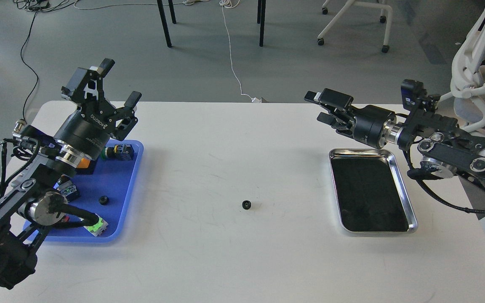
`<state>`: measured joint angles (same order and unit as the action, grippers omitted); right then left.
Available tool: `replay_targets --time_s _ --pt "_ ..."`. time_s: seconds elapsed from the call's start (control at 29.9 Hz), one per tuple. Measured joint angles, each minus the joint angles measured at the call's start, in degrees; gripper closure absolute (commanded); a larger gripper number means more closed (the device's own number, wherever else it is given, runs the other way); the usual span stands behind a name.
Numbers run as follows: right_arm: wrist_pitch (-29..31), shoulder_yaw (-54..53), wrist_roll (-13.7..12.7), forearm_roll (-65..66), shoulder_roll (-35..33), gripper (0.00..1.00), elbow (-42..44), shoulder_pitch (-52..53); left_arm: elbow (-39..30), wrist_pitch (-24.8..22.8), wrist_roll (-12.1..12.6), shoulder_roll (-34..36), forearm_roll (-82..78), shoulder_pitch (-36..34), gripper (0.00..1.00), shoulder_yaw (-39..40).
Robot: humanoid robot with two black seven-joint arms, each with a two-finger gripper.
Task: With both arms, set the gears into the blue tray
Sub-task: 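Withdraw the right gripper above the metal tray, then reach the left gripper to the black part and grasp it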
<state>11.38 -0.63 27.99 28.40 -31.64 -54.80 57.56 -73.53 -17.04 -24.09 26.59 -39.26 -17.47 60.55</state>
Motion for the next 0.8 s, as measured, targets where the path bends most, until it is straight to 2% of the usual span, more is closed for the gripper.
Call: replay_targets --time_s 0.17,0.33,0.43,0.57,0.67,0.8 --pt "1.98 -16.45 0.0 -16.0 -0.59 0.03 0.66 -13.36 -4.54 -1.98 -3.32 -0.36 -17.11 -1.54 0.02 -2.29" --pt "8.81 -27.86 0.0 -26.42 -0.75 0.03 2.85 -21.71 -7.03 -5.18 -3.88 -0.34 -37.68 -9.53 0.02 -12.92" --pt "11.98 -30.76 0.0 -29.51 -2.0 0.03 3.26 -24.55 -7.27 -5.35 -3.91 -0.23 -51.4 -16.47 0.02 -21.39" --pt "13.41 -31.95 0.0 -30.29 -4.31 0.03 3.01 -26.58 -5.87 -5.13 -3.93 -1.35 -69.44 -26.06 0.04 -32.35" --pt "13.57 -32.41 0.0 -30.33 -5.55 0.03 2.69 -27.45 -2.51 -3.88 -3.94 -4.71 -81.23 -29.94 0.05 -35.91" --pt "13.65 -32.67 0.0 -30.35 -6.15 0.03 2.59 -28.08 2.17 -3.13 -3.94 -9.21 -85.45 -32.43 0.06 -39.58"
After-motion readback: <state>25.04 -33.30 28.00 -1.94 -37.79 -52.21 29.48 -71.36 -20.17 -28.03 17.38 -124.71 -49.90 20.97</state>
